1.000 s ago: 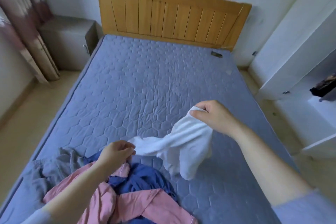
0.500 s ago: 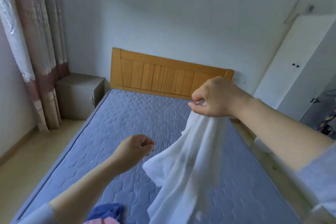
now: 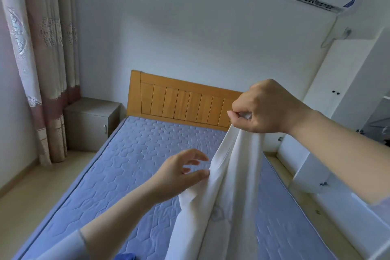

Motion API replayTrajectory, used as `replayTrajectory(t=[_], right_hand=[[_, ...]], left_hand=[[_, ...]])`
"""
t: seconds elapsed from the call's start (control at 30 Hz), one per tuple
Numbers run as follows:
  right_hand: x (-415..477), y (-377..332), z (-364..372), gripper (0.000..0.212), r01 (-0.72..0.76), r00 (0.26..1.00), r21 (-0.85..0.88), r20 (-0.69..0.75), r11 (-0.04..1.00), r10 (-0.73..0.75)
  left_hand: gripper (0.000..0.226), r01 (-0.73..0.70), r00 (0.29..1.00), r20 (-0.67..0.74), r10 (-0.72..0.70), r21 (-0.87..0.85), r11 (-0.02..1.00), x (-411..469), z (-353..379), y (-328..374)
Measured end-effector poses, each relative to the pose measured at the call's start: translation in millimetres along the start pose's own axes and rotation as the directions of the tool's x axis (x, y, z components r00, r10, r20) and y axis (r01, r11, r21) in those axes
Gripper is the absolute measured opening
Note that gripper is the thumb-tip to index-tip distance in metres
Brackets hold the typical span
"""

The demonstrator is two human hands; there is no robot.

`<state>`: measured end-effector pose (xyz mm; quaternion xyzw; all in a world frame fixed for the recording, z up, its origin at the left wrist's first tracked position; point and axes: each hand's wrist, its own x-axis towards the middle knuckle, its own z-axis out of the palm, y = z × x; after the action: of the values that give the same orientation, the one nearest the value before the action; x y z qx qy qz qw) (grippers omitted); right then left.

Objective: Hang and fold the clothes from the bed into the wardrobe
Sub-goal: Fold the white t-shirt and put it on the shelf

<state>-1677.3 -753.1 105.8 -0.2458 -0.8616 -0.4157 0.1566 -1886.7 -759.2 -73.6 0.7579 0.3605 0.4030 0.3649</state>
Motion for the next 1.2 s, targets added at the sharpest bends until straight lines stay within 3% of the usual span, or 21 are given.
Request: replayTrajectory(t=[0.07,0.13,0.2,0.3,0.4,0.57,0.73,0.87,0.97,1.03,1.1,1.2], right_hand=[[-2.1,1.4,-0.8,0.037,0.004,1.0,-0.014,-0.006,1.0,-0.004],[-3.7,2.4,-1.8,0.037,0.0,1.0,-0.021,-0.013,1.0,0.0],[-5.6,3.5,-4.5,0.037,-0.009,1.0,-0.026,-0.026,1.0,0.008],[-7.9,4.5,-8.5,0.037,-0.024,0.999,-0.027,-0.049,0.999,0.023],[-10.5,5.4,-9.3,0.037,-0.026,0.999,-0.024,-0.047,0.999,0.025],[-14.8,8.6,-11.2,0.037,-0.035,0.998,-0.038,-0.048,0.999,0.033],[-19.5,9.3,-10.0,0.037,-0.047,0.998,-0.041,-0.043,0.998,0.045],[-27.3,12.5,-9.9,0.039,-0.092,0.995,-0.053,-0.036,0.994,0.09],[-35.9,17.5,-10.2,0.04,-0.148,0.989,-0.044,-0.008,0.988,0.148],[-42.3,21.1,-8.7,0.04,-0.182,0.983,-0.04,0.022,0.982,0.183],[-48.0,23.7,-5.9,0.04,-0.215,0.975,-0.036,0.05,0.976,0.217],[-55.8,23.7,-1.8,0.04,-0.263,0.96,-0.012,0.095,0.965,0.263]], left_hand=[[0.012,0.008,0.996,0.094,0.001,-0.092,0.996,-0.7,6.6,1.4],[0.018,0.051,0.979,0.204,-0.015,-0.17,0.984,-1.9,13.4,-0.1],[0.016,0.083,0.964,0.261,-0.046,-0.132,0.988,-3.4,19.5,-3.3],[0.014,0.106,0.974,0.203,-0.104,0.003,0.994,-3.2,21.5,-10.3],[0.018,0.17,0.964,0.211,-0.161,-0.026,0.985,-4.7,22.9,-16.4],[0.026,0.071,0.985,0.147,-0.085,0.097,0.993,-1.5,36.2,-26.7],[0.017,0.12,0.969,0.202,-0.141,0.112,0.986,0.4,50.2,-38.2],[0.033,0.201,0.969,0.11,-0.22,0.161,0.966,0.5,57.3,-52.7],[0.031,0.258,0.96,-0.164,-0.225,0.227,0.939,7.8,46.9,-61.7],[0.022,0.261,0.921,-0.353,-0.164,0.248,0.933,16.8,28.3,-60.5],[0.007,0.216,0.895,-0.441,-0.068,0.296,0.93,25.1,6.5,-54.5],[0.018,0.135,0.866,-0.496,0.061,0.35,0.927,34.6,-20.0,-42.9]])
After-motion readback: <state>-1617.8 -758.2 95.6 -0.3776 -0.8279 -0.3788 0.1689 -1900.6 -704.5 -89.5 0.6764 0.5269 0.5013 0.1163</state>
